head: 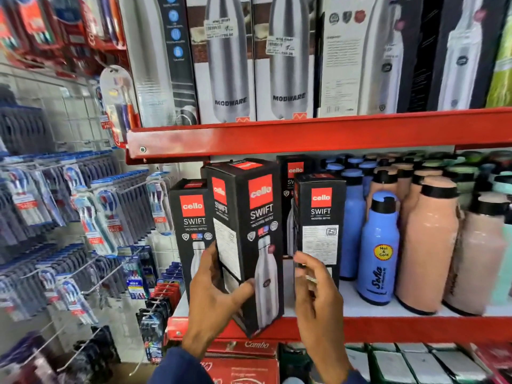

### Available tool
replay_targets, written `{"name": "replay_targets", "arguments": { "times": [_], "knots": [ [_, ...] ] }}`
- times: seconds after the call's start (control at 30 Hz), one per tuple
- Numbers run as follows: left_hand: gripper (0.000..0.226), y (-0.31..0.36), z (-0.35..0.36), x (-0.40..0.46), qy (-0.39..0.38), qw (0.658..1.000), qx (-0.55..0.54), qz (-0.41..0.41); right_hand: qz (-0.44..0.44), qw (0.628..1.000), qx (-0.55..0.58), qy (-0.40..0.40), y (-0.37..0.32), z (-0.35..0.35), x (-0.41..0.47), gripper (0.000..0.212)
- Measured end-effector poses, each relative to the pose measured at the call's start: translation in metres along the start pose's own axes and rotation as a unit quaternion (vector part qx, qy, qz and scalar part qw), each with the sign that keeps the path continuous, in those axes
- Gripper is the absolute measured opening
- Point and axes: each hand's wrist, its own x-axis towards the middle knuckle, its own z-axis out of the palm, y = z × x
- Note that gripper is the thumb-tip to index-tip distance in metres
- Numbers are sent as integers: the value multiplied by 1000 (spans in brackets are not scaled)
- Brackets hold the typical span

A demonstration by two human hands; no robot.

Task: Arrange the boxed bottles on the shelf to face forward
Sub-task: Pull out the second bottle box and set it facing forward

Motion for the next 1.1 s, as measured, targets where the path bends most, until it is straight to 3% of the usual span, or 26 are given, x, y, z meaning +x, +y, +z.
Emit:
{"name": "replay_targets", "arguments": {
  "times": [0.1, 0.17, 0.27, 0.43, 0.77, 1.1],
  "knots": [
    [83, 2, -2, 4, -34, 997, -64, -6, 57, 990, 12, -128, -4, -6, 3, 49],
    [84, 4, -1, 7, -70, 994, -84, -2, 54, 987, 9, -151, -11, -5, 2, 47],
    [82, 3, 0, 11, -126, 989, -81, -8, 41, 993, 8, -109, -6, -1, 2, 52],
    [51, -16, 3, 17, -149, 987, -56, -28, 39, 998, 8, -49, 5, 11, 0, 48],
    [58, -42, 16, 21, -122, 992, 35, 5, 44, 996, -58, -45, 34, 36, 9, 45],
    [54, -49, 18, 15, -98, 991, 86, -14, 53, 994, -72, -58, 48, 43, 8, 43]
  ]
}}
